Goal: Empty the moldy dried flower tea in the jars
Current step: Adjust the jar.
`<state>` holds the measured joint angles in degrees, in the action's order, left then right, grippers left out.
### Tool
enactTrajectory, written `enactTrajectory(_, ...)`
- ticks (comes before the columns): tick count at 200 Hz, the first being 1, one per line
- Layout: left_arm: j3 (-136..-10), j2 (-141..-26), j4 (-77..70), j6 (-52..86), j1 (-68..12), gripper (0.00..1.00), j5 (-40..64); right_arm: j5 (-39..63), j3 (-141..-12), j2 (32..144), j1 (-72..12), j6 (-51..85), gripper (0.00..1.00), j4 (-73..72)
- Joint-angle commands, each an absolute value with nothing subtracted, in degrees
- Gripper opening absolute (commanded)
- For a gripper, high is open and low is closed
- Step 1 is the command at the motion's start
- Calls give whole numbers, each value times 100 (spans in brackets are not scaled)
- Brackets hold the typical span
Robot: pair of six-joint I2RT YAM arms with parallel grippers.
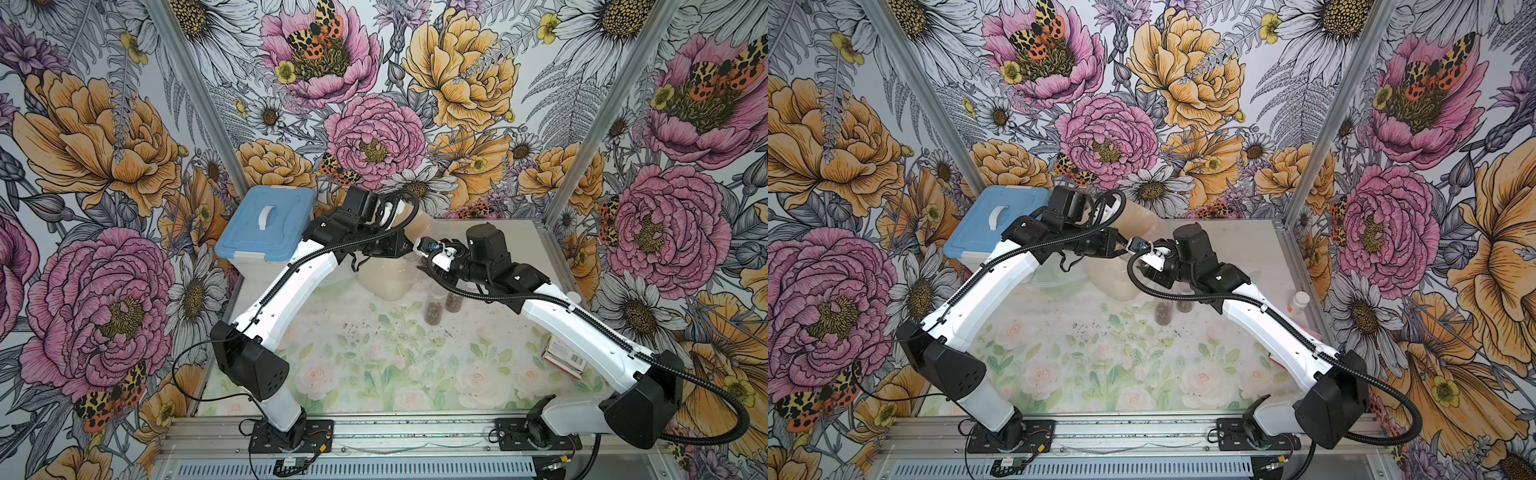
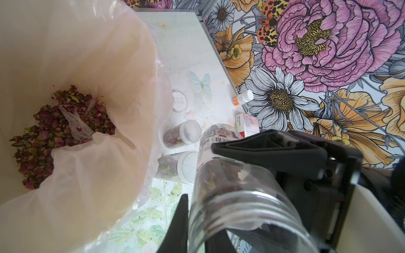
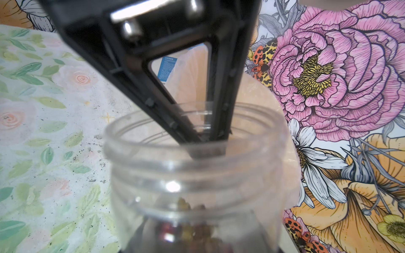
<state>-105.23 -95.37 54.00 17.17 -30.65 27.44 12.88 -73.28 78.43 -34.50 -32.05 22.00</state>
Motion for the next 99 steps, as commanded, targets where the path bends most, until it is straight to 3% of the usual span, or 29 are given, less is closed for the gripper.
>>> enactTrajectory(1, -10733, -9586, 5361, 1778, -3162, 0, 2789, 1215, -7333, 7735, -3551, -3132, 40, 1779)
enactTrajectory(48, -10872, -9539, 5361, 1745, -3070, 0, 2735, 980, -7218, 7609, -3532, -3138, 67, 1772)
enactTrajectory(99, -10908, -9530, 5354, 1705, -3010, 0, 2671, 1123, -7069, 7356, -3411, -3090, 78, 1775)
